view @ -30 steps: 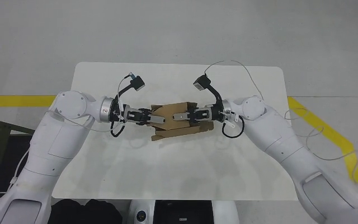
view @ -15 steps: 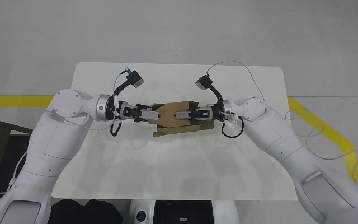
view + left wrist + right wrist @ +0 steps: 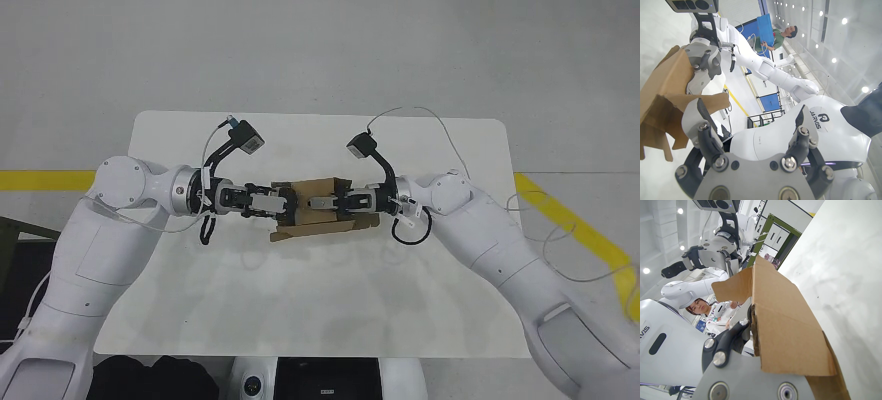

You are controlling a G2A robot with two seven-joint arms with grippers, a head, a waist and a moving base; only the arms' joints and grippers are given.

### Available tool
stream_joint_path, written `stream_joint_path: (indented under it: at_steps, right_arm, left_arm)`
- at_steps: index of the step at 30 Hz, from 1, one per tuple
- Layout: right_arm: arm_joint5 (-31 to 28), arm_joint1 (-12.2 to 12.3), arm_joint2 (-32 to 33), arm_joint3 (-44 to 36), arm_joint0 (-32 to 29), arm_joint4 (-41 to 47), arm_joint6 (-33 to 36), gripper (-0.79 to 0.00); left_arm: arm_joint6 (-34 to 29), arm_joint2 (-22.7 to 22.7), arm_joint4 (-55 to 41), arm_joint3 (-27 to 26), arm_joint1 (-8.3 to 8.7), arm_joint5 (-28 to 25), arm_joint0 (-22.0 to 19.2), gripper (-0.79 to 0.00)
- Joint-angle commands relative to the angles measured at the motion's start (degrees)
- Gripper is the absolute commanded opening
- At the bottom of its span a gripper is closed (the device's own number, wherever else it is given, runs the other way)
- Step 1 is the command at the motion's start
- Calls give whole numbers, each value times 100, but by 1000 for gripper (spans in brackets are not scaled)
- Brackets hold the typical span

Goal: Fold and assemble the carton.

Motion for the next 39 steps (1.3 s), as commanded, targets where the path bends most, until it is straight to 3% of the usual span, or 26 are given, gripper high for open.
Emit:
stream_joint_path:
  at_steps: [1, 18, 30, 39]
  right_arm:
    - [-17, -14, -9, -7, 11, -3, -17, -785]
    - [-80, -78, -15, -79, 25, -85, -80, -785]
    - [-39, 85, 276, -130, -137, -155, -40, -785]
    - [123, 74, 203, -435, -268, -50, 122, -785]
  left_arm:
    - [38, 48, 46, 10, -13, 4, -15, 0]
    - [368, 119, 1045, -374, -26, -216, -133, 0]
    - [474, -220, 1271, -48, 57, -101, 48, 0]
    - [591, -325, 1449, 8, 85, -62, 56, 0]
